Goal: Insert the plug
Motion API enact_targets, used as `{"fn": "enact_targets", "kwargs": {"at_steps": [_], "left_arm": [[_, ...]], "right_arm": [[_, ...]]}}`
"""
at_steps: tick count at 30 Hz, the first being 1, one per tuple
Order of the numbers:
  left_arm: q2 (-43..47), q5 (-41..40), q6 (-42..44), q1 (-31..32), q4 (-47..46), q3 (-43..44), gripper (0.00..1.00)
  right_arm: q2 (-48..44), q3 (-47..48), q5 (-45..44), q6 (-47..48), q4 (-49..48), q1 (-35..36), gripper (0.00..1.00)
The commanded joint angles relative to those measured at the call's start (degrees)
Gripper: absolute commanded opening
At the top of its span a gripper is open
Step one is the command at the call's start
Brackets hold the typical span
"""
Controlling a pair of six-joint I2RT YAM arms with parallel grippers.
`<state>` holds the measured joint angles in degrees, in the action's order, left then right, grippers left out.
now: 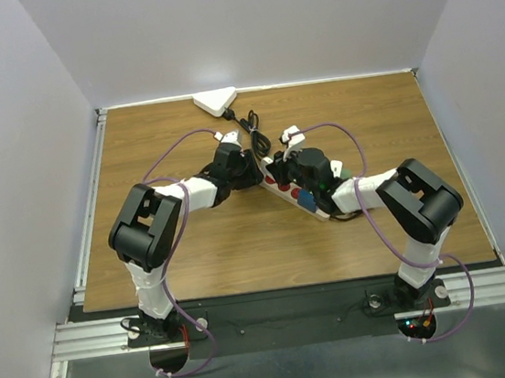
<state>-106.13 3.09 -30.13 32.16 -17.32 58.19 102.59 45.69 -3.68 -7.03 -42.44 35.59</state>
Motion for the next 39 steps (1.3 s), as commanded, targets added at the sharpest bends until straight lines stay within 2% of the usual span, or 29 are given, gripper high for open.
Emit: {"fn": "enact_targets", "kwargs": {"at_steps": [1,6,14,17,18,20,24,25,28,33,39], "left_arm": [[-1.19,0.77,0.25,0.27,-1.22,0.78,0.57],[-2.06,2.0,0.07,0.62,-1.75,1.57,0.48],[-3.21,3.5,-0.37,0.71,-2.02,3.15,0.47],[-3.65,3.76,-0.37,0.71,-1.84,3.85,0.47],[-3.74,3.76,-0.46,0.71,-1.75,4.03,0.47],[-3.91,3.76,-0.46,0.71,-1.57,4.12,0.47],[-3.91,3.94,-0.63,0.71,-1.57,3.77,0.47],[-3.83,3.94,-0.54,0.8,-1.66,3.77,0.47],[-3.65,3.85,-0.54,0.8,-1.58,3.68,0.47],[-3.39,3.67,-0.37,0.71,-1.49,3.42,0.47],[-3.3,3.67,-0.28,0.88,-1.57,3.15,0.46]], "right_arm": [[2.0,-4.03,-11.26,0.7,17.12,-2.02,0.0],[1.83,-3.42,-8.71,2.1,17.91,-1.93,0.0],[0.51,-1.75,-6.34,3.33,19.93,-2.02,0.02],[0.07,-1.31,-5.37,3.95,21.34,-2.02,0.06],[-0.1,-1.05,-4.67,4.04,21.78,-1.93,0.12],[-0.37,-0.87,-4.49,4.3,22.13,-2.02,0.16],[-0.72,-0.25,-3.53,4.74,22.92,-2.02,0.29],[-0.63,0.44,-3.18,4.83,23.18,-2.11,0.35],[-0.28,1.77,-1.86,4.92,23.8,-2.02,0.43],[-0.37,3.09,0.77,5.53,23.89,-2.11,0.48],[-0.72,4.93,1.05,6.41,24.32,-2.02,0.49]]}}
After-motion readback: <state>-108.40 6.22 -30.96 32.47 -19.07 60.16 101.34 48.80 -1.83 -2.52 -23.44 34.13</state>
